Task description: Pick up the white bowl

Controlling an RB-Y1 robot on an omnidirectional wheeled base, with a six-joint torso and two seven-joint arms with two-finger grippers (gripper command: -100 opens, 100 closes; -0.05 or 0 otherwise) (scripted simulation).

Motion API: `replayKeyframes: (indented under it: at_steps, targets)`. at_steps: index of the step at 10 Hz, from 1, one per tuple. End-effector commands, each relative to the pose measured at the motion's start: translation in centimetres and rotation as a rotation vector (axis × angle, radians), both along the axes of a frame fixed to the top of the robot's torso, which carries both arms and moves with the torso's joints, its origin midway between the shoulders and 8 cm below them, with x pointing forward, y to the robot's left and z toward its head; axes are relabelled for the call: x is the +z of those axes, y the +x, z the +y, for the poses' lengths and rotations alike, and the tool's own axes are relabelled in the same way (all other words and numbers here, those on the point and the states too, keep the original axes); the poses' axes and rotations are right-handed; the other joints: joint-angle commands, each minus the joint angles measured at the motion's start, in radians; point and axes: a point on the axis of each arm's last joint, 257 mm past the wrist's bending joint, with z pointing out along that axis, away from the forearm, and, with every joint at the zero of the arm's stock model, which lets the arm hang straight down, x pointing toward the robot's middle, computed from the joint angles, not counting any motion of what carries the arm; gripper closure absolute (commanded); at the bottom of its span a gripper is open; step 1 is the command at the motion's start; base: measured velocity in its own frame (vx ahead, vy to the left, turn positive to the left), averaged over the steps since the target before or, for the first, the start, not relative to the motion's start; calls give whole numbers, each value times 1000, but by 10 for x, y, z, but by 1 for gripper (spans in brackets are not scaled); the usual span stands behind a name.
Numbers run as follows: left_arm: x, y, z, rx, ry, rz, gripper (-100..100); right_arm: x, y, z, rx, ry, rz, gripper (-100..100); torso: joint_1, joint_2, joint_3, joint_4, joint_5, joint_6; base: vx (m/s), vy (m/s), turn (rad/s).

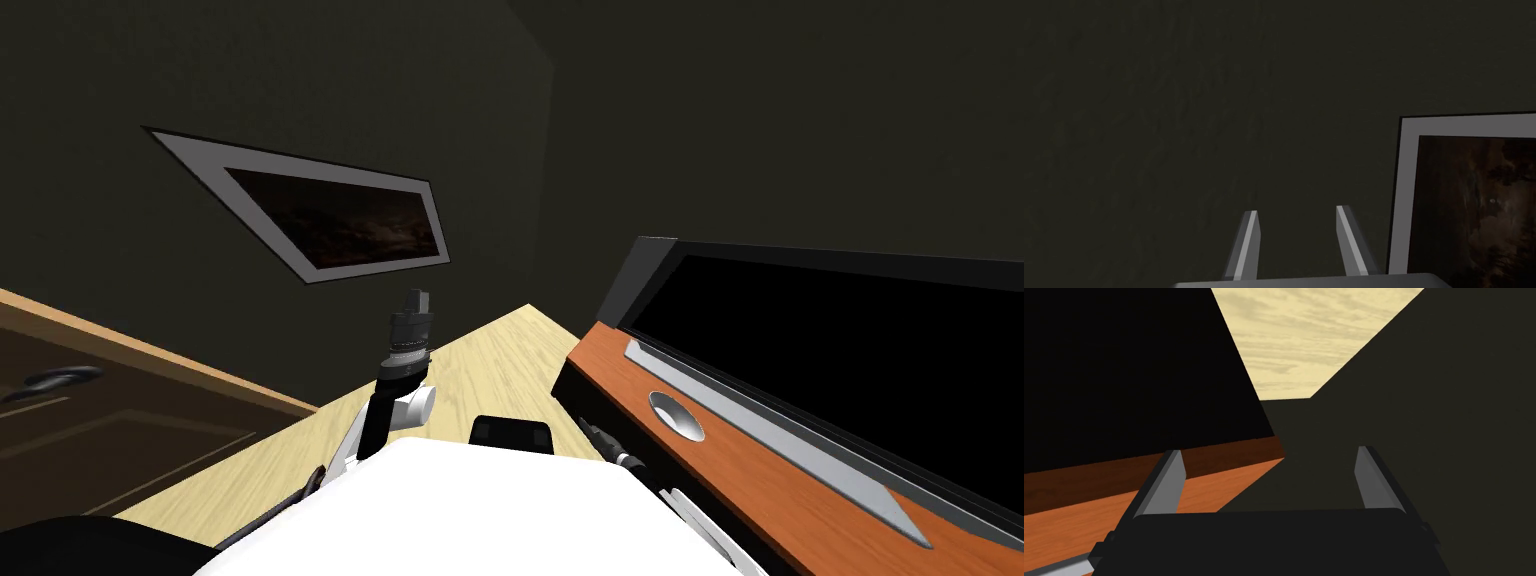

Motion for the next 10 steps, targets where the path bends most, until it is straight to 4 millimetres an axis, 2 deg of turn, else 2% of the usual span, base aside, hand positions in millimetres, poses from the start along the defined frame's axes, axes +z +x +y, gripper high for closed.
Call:
replayKeyframes:
  at_steps: [1,2,3,4,6,7,9,10]
  targets:
    - [0,0,0,0,0,0,0,-18,-25,-23,28,-82,67,-100,0,0,0,0,0,0,-8,24,209]
    - [0,0,0,0,0,0,0,-23,-31,-31,19,-95,85,-100,0,0,0,0,0,-1,-5,17,147]
    - [0,0,0,0,0,0,0,-32,-52,-57,42,-166,143,-100,0,0,0,0,0,0,-6,22,235]
    - [0,0,0,0,0,0,0,-34,-56,-61,38,-172,152,-100,0,0,0,0,0,-1,-5,13,118]
    - [0,0,0,0,0,0,0,-45,-96,-115,81,-311,264,-100,0,0,0,0,0,-1,-10,21,279]
    - [0,0,0,0,0,0,0,-46,-101,-122,76,-322,277,-100,0,0,0,0,0,-1,-8,10,102]
    - [0,0,0,0,0,0,0,-44,-137,-177,117,-452,379,-100,-1,1,0,0,0,0,-10,2,246]
    - [0,0,0,0,0,0,0,-44,-141,-182,112,-460,389,-100,-2,0,0,0,0,-1,-6,-16,115]
